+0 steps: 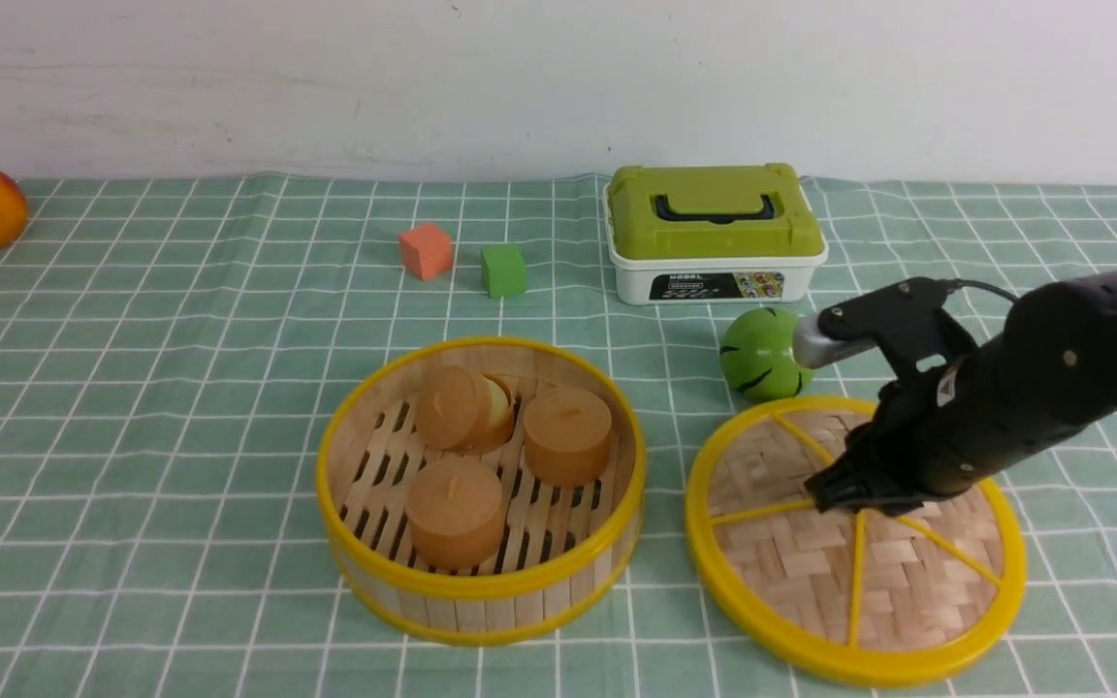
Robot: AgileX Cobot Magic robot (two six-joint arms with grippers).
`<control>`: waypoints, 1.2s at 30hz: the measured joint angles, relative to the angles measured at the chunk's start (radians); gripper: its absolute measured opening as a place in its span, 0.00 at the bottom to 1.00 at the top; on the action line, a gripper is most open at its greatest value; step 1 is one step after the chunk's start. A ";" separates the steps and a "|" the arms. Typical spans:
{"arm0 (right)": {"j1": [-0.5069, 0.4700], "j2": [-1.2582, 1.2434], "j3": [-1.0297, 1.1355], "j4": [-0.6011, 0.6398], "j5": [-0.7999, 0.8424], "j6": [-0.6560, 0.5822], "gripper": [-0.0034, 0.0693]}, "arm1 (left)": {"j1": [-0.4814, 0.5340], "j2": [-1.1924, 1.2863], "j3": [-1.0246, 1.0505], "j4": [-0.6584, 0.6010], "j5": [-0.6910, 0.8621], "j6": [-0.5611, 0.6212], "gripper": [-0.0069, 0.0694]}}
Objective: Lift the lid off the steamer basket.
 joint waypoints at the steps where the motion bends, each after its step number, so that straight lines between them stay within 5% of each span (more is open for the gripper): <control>1: 0.000 -0.003 0.000 0.001 -0.001 0.012 0.29 | 0.000 0.000 0.000 0.000 0.000 0.000 0.40; 7: 0.000 -0.114 -0.032 0.000 0.105 0.062 0.56 | 0.000 0.000 0.000 0.000 0.000 0.000 0.40; 11: 0.000 -0.292 -0.039 -0.012 0.185 0.064 0.61 | 0.000 0.000 0.000 0.000 0.000 0.000 0.40; 16: 0.000 -0.590 0.014 -0.034 0.199 0.065 0.47 | 0.000 0.000 0.000 0.000 0.000 0.000 0.40; 20: 0.000 -0.856 0.156 -0.042 0.186 0.068 0.17 | 0.000 0.000 0.000 0.000 0.000 0.000 0.40; 23: 0.000 -0.962 0.229 -0.041 0.169 0.081 0.05 | 0.000 0.000 0.000 0.000 0.000 0.000 0.40; 36: 0.000 -1.048 0.305 -0.030 0.154 0.106 0.02 | 0.000 0.000 0.000 0.000 0.000 0.000 0.40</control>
